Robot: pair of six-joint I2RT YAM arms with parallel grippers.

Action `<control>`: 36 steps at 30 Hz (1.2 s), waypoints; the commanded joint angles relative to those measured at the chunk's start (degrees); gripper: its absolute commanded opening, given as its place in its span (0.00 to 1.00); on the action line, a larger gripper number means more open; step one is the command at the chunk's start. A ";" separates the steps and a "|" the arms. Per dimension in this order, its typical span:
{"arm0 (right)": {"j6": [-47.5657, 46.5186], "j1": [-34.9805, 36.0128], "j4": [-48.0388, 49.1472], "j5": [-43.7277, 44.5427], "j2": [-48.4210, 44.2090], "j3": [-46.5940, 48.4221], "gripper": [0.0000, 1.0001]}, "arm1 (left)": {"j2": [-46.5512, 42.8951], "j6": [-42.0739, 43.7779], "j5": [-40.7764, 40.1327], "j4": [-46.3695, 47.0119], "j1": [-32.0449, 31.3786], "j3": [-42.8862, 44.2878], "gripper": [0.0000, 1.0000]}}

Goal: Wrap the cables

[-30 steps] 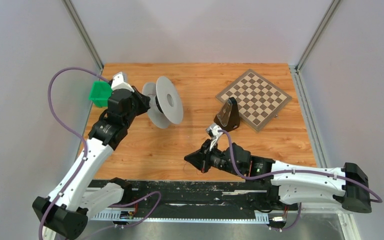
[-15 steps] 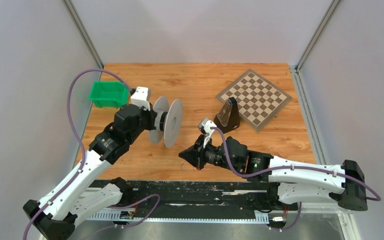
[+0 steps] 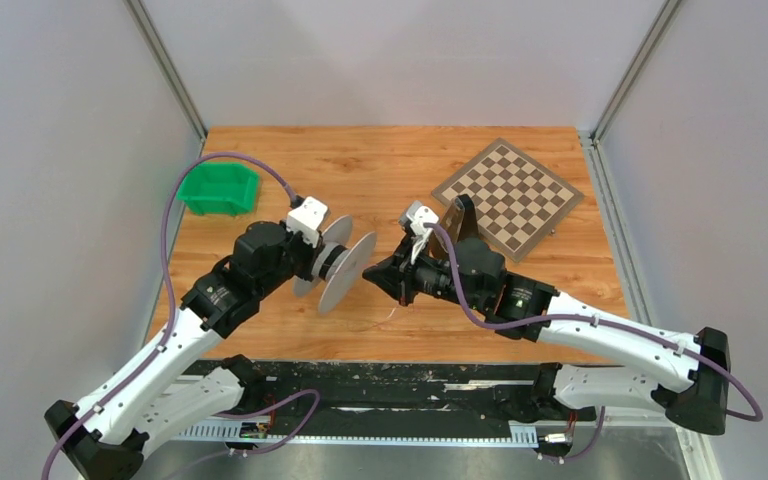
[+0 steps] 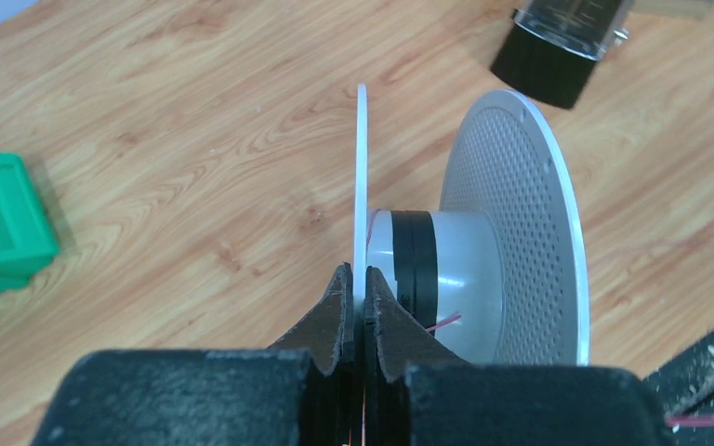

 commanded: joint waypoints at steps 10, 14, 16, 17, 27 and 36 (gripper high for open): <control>-4.76 -8.42 -1.24 -13.95 5.54 7.03 0.00 | -5.14 8.68 17.22 4.80 -0.41 -4.48 0.00; -4.85 -9.98 -1.92 -13.43 5.18 5.04 0.00 | -7.38 10.51 19.25 2.63 -0.41 -4.20 0.00; -4.87 -10.88 -2.12 -12.96 4.44 3.31 0.00 | -8.59 10.23 22.19 1.54 -0.41 -3.28 0.00; -4.81 -11.27 -2.17 -13.24 4.03 2.59 0.00 | -9.40 9.99 23.53 1.21 -0.41 -2.95 0.00; -4.58 -14.41 -2.85 -15.30 -4.83 -2.95 0.00 | -10.53 0.44 40.75 -3.69 -0.40 6.04 0.00; -4.19 -14.66 -2.96 -20.88 -13.79 -10.47 0.03 | -8.55 -13.85 39.75 -3.88 -0.41 13.79 0.00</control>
